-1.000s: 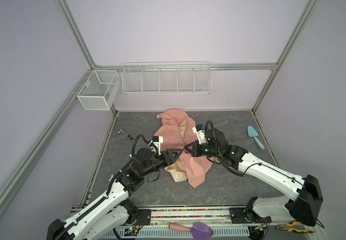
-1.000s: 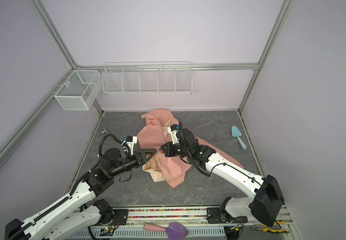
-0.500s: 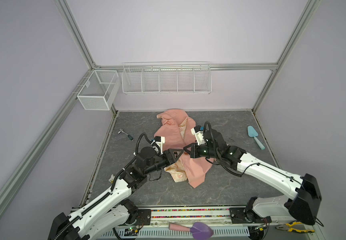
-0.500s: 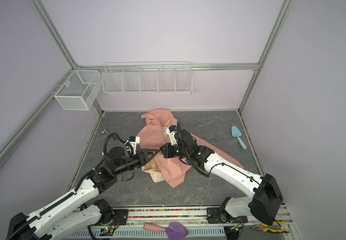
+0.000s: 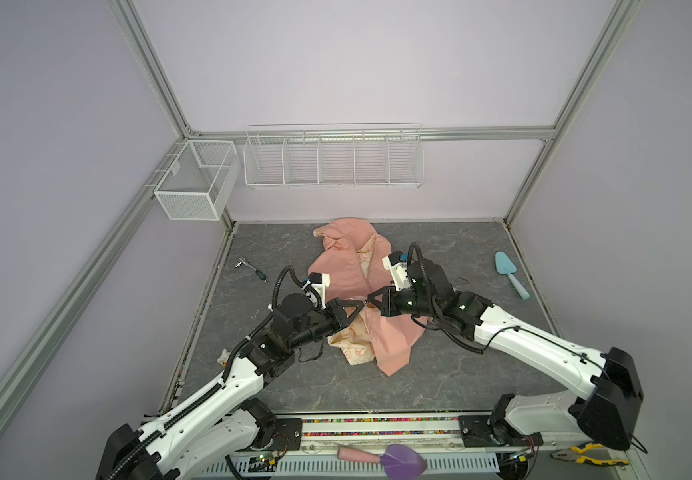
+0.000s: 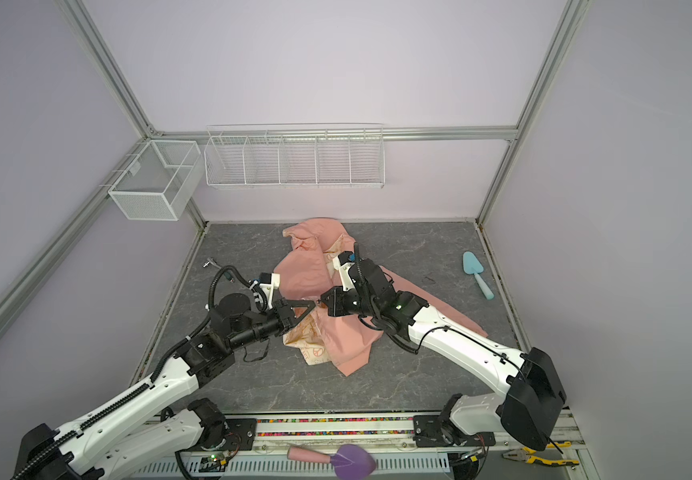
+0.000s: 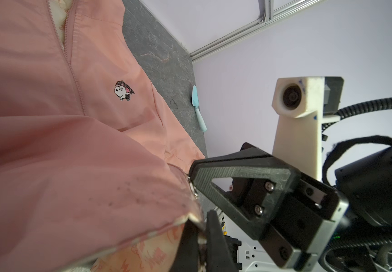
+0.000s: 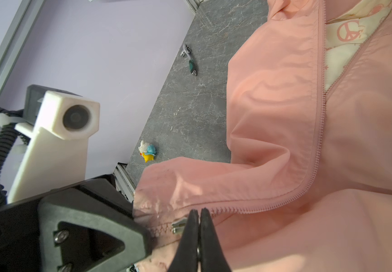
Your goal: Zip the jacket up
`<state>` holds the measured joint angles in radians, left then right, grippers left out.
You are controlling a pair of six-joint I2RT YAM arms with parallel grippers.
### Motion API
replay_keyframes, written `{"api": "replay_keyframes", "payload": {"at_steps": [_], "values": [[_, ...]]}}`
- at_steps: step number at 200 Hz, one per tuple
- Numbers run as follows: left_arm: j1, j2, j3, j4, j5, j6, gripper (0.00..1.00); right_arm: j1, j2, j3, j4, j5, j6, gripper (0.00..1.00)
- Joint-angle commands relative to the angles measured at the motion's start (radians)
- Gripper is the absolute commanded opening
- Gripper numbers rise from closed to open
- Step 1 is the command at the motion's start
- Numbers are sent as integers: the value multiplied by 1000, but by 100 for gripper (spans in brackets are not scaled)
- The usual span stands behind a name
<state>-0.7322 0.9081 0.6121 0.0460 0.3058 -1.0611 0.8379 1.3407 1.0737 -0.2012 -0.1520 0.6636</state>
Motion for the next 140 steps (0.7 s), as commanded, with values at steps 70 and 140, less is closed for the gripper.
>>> {"api": "replay_keyframes", "payload": {"at_steps": [70, 140], "values": [[19, -87, -6, -67, -36, 39, 0, -67, 10, -1, -76, 115, -40, 6], [47, -88, 8, -109, -67, 83, 0, -103, 39, 87, -199, 145, -102, 28]]}}
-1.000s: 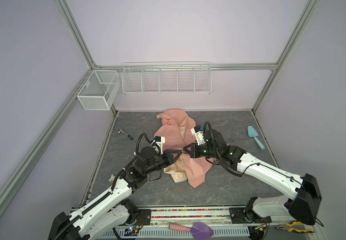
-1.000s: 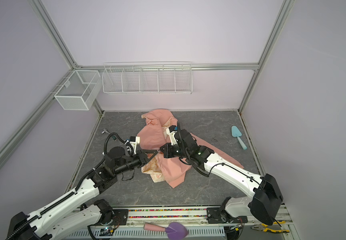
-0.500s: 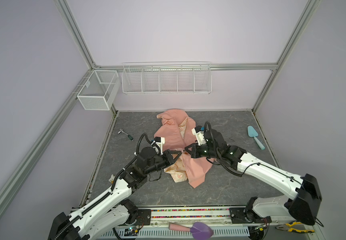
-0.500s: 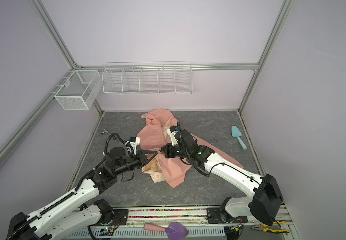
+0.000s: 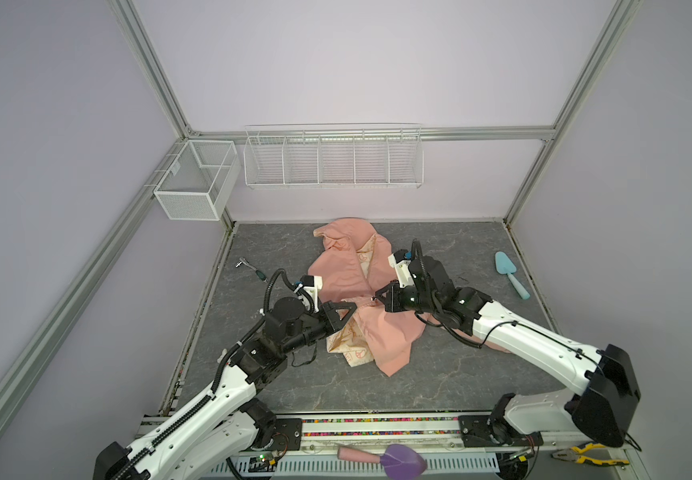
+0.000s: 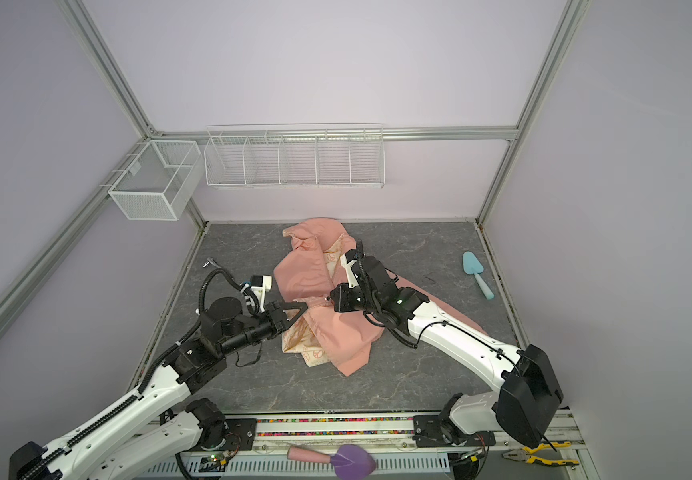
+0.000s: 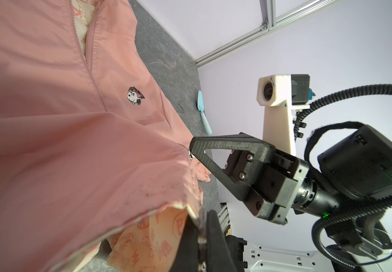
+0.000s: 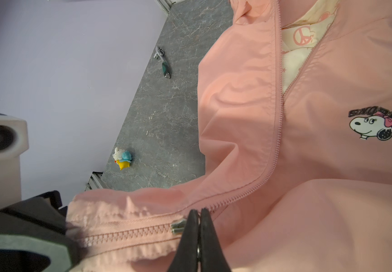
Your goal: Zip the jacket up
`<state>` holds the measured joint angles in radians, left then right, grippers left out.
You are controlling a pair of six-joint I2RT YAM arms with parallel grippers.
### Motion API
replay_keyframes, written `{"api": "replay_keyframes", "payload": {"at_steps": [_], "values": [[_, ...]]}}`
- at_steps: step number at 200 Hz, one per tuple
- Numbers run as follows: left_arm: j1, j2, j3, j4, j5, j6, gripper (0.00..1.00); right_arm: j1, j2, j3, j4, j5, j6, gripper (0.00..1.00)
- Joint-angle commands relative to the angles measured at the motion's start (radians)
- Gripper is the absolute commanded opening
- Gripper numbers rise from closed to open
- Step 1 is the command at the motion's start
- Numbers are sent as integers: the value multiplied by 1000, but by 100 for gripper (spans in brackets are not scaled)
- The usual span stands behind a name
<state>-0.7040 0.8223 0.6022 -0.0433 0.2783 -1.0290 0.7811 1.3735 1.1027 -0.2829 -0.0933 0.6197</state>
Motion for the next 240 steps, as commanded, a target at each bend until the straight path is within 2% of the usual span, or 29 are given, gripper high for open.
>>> {"api": "replay_keyframes", "payload": {"at_steps": [1, 13, 23, 42, 61, 75, 94, 104, 129, 144, 168, 182, 240], "values": [[19, 0, 20, -22, -40, 53, 0, -48, 5, 60, -126, 90, -59, 30], [41, 11, 48, -59, -57, 81, 0, -83, 3, 84, -220, 145, -67, 48], [63, 19, 75, -102, -75, 110, 0, -127, 5, 99, -298, 181, -70, 58], [110, 42, 141, -189, -116, 181, 0, -220, 21, 108, -428, 262, -52, 67], [168, 65, 192, -226, -102, 229, 0, -335, 61, 99, -537, 307, -43, 65], [203, 68, 212, -229, -72, 248, 0, -426, 67, 38, -513, 249, -78, 55], [242, 61, 241, -270, -64, 279, 0, -535, 68, -50, -454, 170, -121, 53], [268, 54, 249, -283, -51, 290, 0, -569, 78, -65, -457, 166, -135, 55], [325, 48, 252, -285, 1, 303, 0, -571, 68, -100, -443, 243, -153, 61], [345, 56, 245, -270, 25, 303, 0, -571, 58, -123, -426, 240, -153, 62], [351, 74, 235, -235, 47, 297, 0, -571, 94, -146, -433, 181, -147, 60], [353, 83, 235, -220, 51, 295, 0, -571, 106, -198, -375, 116, -138, 57], [357, 125, 252, -185, 96, 290, 0, -571, 105, -396, -172, -59, -71, 58]]}}
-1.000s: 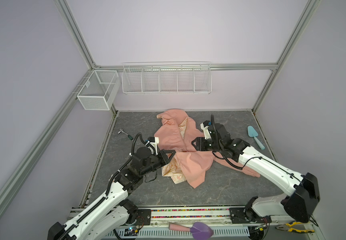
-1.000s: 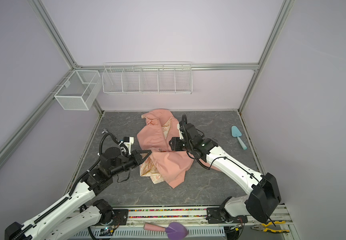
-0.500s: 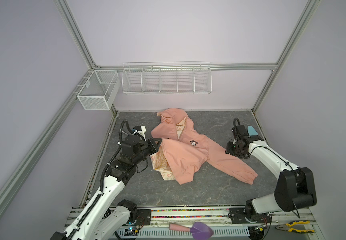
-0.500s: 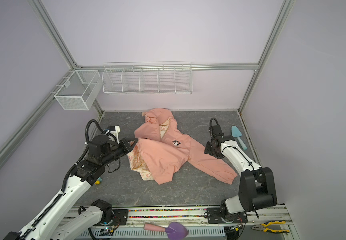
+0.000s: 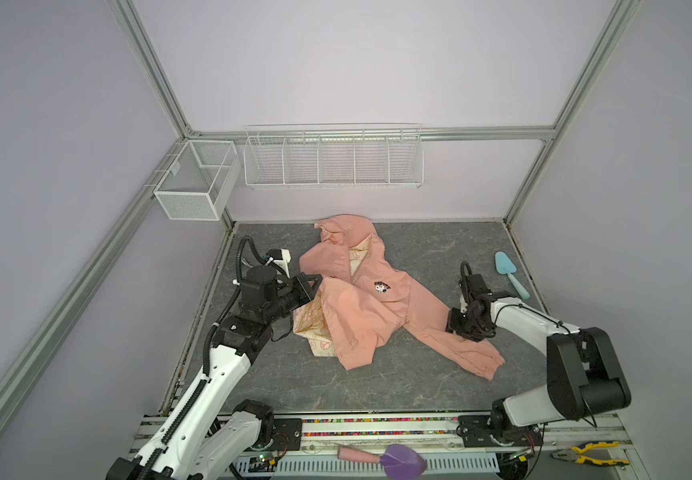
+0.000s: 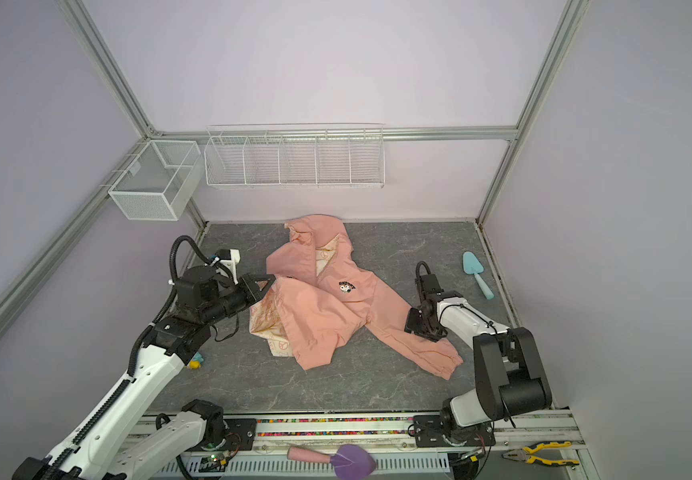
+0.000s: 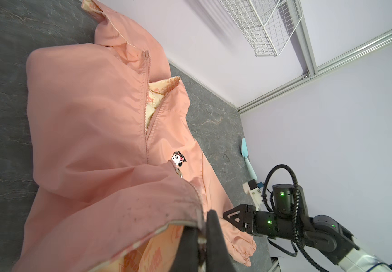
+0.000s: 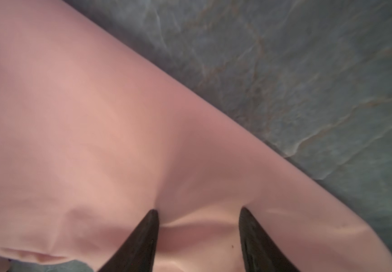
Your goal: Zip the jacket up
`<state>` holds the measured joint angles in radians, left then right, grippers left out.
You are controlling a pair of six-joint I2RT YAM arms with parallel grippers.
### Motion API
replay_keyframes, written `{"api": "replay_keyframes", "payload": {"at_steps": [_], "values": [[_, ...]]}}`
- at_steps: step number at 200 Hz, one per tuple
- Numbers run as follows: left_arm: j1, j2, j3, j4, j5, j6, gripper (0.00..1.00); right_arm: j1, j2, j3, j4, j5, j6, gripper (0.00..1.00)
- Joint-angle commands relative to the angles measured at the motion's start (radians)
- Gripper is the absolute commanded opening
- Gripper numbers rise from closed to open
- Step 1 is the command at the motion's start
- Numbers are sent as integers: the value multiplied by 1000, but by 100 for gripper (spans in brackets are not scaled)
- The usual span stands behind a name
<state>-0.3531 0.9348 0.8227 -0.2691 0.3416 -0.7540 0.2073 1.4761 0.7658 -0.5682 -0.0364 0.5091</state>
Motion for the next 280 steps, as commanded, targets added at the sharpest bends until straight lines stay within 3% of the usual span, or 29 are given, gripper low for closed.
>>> {"api": "replay_keyframes", "payload": {"at_steps": [1, 87, 192, 239, 280], "values": [[6, 13, 33, 42, 32, 15, 0, 3, 4, -61, 115, -119, 42, 58], [7, 62, 71, 91, 33, 6, 0, 205, 224, 9, 441, -319, 298, 51], [7, 218, 121, 191, 64, -11, 0, 497, 503, 237, 926, -408, 727, 51], [7, 222, 106, 186, 59, -14, 0, 591, 487, 352, 843, -402, 643, 55], [7, 141, 61, 94, 12, 17, 0, 551, 298, 369, 530, -278, 407, 65]]}}
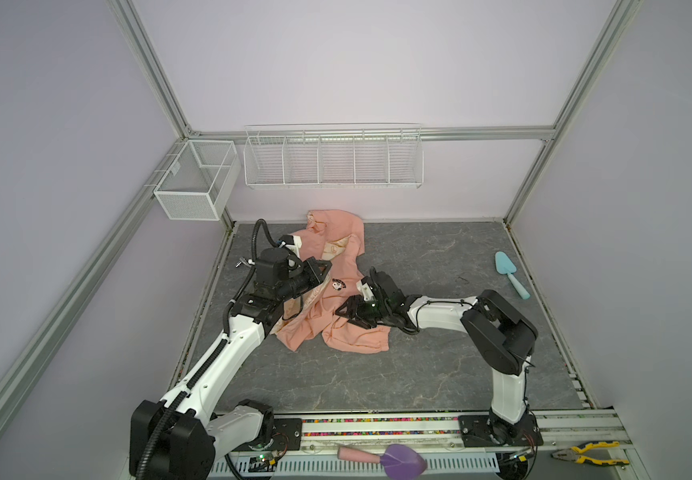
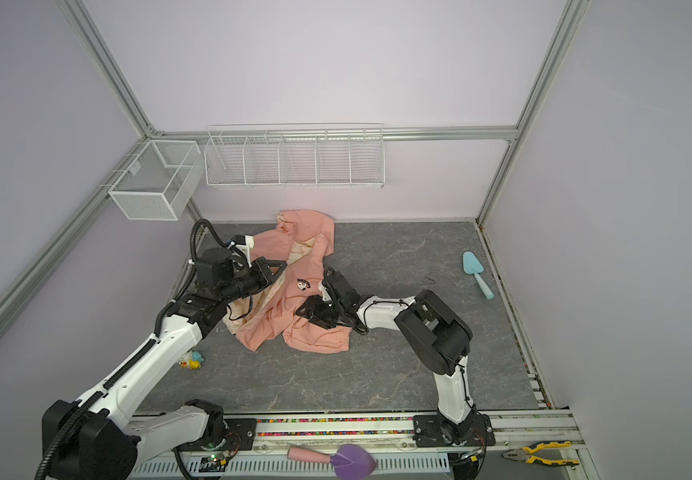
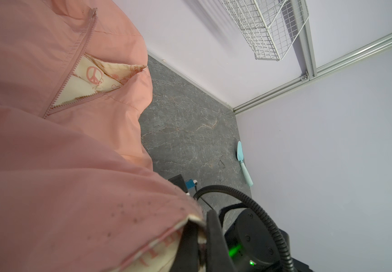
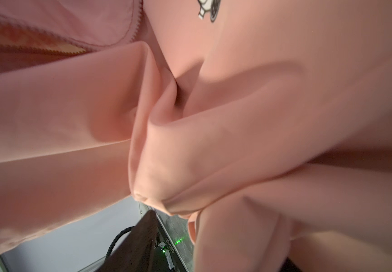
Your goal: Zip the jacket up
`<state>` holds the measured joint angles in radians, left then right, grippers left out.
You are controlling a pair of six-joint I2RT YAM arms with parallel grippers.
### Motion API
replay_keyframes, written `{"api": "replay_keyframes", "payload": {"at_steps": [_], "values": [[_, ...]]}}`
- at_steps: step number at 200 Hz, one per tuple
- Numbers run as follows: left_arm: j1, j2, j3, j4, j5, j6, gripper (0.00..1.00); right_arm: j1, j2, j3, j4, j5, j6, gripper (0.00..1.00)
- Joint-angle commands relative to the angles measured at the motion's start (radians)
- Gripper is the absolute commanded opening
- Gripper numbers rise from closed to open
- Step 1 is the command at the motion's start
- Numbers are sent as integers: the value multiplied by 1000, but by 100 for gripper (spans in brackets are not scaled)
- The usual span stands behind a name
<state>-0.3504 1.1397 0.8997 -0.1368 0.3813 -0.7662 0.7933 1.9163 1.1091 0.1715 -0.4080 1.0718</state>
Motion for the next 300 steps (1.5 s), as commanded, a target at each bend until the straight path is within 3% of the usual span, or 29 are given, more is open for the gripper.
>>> {"api": "replay_keyframes", "payload": {"at_steps": [1, 44, 78, 125, 195, 236, 249, 270, 291, 300], "values": [[4, -66, -18, -40, -30, 31, 0, -37, -147, 26, -217, 98, -162, 65], [4, -181, -145, -102, -86, 2, 0, -123, -344, 5, -427, 242, -327, 74], [5, -257, -253, -111, -113, -50, 0, -236, -327, 73, -483, 242, -379, 76], [4, -344, -343, -157, -133, -97, 0, -285, -70, 293, -438, 163, -372, 74], [4, -427, -429, -175, -110, -131, 0, -288, 347, 629, -185, 44, -205, 75], [4, -429, -429, -190, -104, -121, 0, -289, 571, 886, -155, 26, -99, 73], [4, -430, -428, -197, -107, -115, 0, -292, 628, 951, -158, 31, -74, 67], [4, -432, -430, -207, -119, -109, 0, -305, 693, 1016, -134, 20, -22, 35], [4, -427, -435, -208, -130, -104, 0, -330, 653, 923, -39, 26, 5, 9], [5, -421, -436, -207, -136, -98, 0, -345, 603, 841, 5, 43, 0, 8]]}}
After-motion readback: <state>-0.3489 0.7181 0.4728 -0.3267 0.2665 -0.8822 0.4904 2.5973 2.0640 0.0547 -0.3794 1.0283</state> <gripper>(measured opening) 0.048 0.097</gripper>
